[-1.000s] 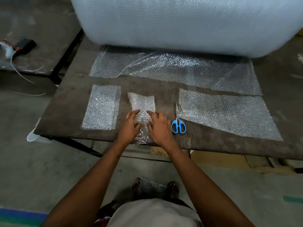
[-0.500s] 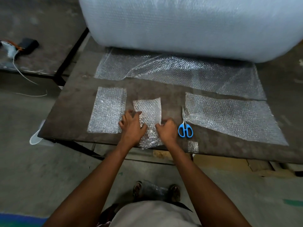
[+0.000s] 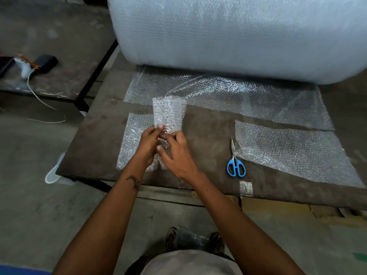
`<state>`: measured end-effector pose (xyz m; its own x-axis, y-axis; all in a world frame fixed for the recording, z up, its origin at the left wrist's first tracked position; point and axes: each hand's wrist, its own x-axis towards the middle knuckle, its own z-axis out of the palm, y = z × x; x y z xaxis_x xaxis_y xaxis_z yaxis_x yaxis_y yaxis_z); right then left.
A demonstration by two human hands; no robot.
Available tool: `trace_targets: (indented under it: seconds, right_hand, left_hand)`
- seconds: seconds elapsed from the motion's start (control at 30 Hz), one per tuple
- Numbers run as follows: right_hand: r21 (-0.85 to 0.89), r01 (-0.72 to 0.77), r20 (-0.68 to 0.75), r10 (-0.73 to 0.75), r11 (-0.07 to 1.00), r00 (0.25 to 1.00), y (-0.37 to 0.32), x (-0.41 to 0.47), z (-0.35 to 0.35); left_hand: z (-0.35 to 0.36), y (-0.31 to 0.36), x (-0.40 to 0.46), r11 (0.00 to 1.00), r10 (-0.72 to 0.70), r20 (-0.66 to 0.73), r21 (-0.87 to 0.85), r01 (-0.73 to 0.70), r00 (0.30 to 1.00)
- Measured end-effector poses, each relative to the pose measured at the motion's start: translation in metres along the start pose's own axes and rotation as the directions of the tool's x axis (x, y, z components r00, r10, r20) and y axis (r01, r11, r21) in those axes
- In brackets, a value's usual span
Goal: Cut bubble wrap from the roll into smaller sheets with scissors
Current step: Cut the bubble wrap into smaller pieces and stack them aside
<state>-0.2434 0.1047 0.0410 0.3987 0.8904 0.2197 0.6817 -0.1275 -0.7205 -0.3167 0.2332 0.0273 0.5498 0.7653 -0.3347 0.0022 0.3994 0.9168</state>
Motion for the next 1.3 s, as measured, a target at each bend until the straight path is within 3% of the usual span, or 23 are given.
trace_targets:
  seconds: [0.1,0.2,0.37,0.7,0.87,0.97,1.03,1.17,1.3]
  right_hand:
    - [-0.081,0.005,-0.006,-0.005,0.997,1.0,0.003,0.004,0.014]
    - [-0.201,-0.036,0.172,0.071,0.979,0.983,0.007,0.012,0.029]
    - [-0.335,0.035,0.402,0.109,0.941,0.909,0.016,0.023,0.064]
    - [-0.387,0.057,0.354,0.091,0.92,0.931,0.016,0.025,0.1]
    - [-0.426,0.065,0.329,0.088,0.902,0.94,0.019,0.024,0.107]
    - [-0.467,0.075,0.355,0.109,0.881,0.929,0.022,0.023,0.112]
    - [-0.448,0.083,0.367,0.098,0.89,0.925,0.021,0.024,0.114]
    - [-0.409,0.09,0.338,0.059,0.908,0.939,0.018,0.021,0.111]
    - [-0.433,0.116,0.295,0.019,0.894,0.955,0.021,0.003,0.1]
  left_hand:
    - [-0.037,0.002,0.018,0.97,0.074,-0.061,0.236,-0.057,0.995]
    - [-0.074,-0.006,0.041,0.87,0.151,-0.076,0.483,-0.096,0.986]
    - [-0.104,-0.013,0.061,0.739,0.176,-0.082,0.67,-0.076,0.981]
    - [-0.107,-0.015,0.054,0.549,0.384,-0.153,0.831,-0.091,0.911]
    - [-0.108,-0.021,0.044,0.304,0.504,-0.208,0.951,0.053,0.839]
    - [-0.109,-0.018,0.031,0.084,0.573,-0.033,0.996,-0.019,0.819]
    - [-0.108,-0.022,0.026,-0.036,0.524,0.129,0.991,-0.129,0.842]
    - [-0.112,-0.044,0.026,-0.005,0.389,0.16,0.985,-0.171,0.907]
    - [-0.113,-0.051,0.021,-0.023,0.466,0.177,0.982,-0.188,0.867]
